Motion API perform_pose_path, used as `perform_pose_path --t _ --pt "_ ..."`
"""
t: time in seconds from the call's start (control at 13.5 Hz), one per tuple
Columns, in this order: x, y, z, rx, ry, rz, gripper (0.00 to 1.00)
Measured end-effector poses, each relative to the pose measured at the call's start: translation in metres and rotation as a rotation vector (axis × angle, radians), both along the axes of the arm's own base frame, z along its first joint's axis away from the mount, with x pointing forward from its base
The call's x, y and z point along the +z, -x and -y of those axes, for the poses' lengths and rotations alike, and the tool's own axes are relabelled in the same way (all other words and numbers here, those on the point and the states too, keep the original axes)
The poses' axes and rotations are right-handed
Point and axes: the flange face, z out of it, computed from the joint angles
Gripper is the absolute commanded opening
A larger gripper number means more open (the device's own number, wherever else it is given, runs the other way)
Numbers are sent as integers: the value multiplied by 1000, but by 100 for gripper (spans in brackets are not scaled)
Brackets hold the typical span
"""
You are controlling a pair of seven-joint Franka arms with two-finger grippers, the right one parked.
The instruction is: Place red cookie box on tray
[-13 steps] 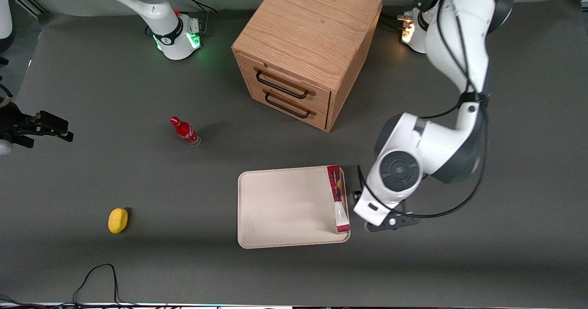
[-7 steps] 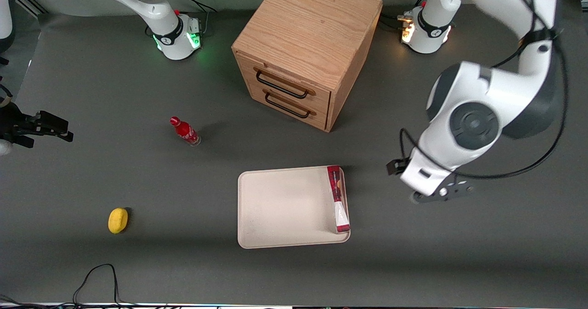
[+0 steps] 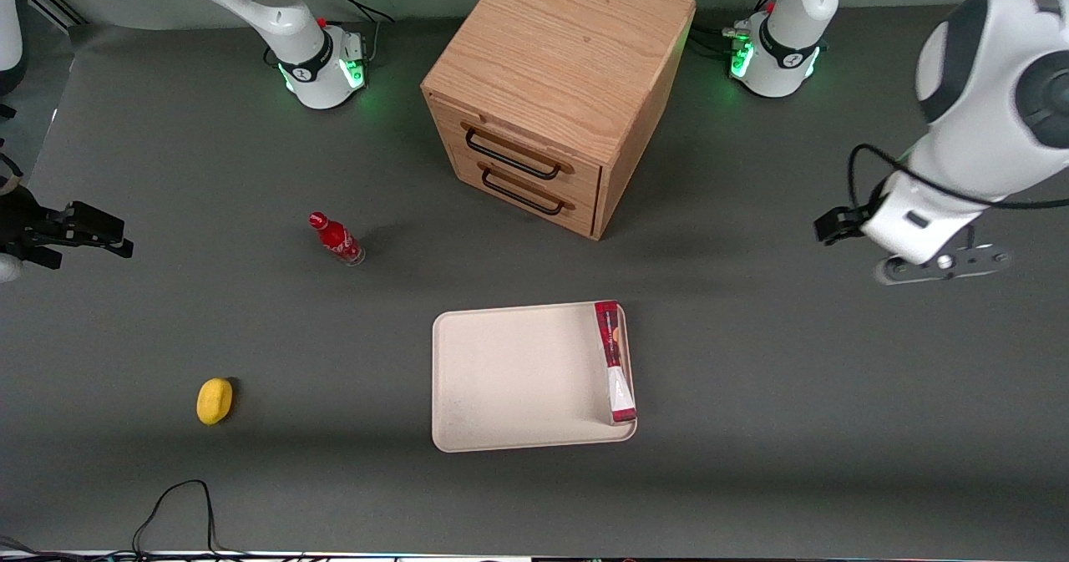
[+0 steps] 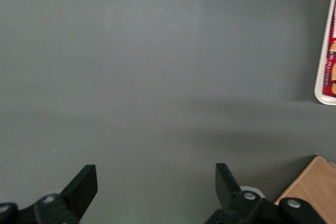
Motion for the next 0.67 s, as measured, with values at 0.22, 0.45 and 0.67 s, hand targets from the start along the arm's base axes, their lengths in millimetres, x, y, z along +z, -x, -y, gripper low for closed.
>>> perform_pose_path --t 0.22,0.45,0.67 --pt "21 13 -51 -28 16 12 100" --pt "46 31 -70 -26 26 19 100" --pt "55 33 -66 -19 79 35 100"
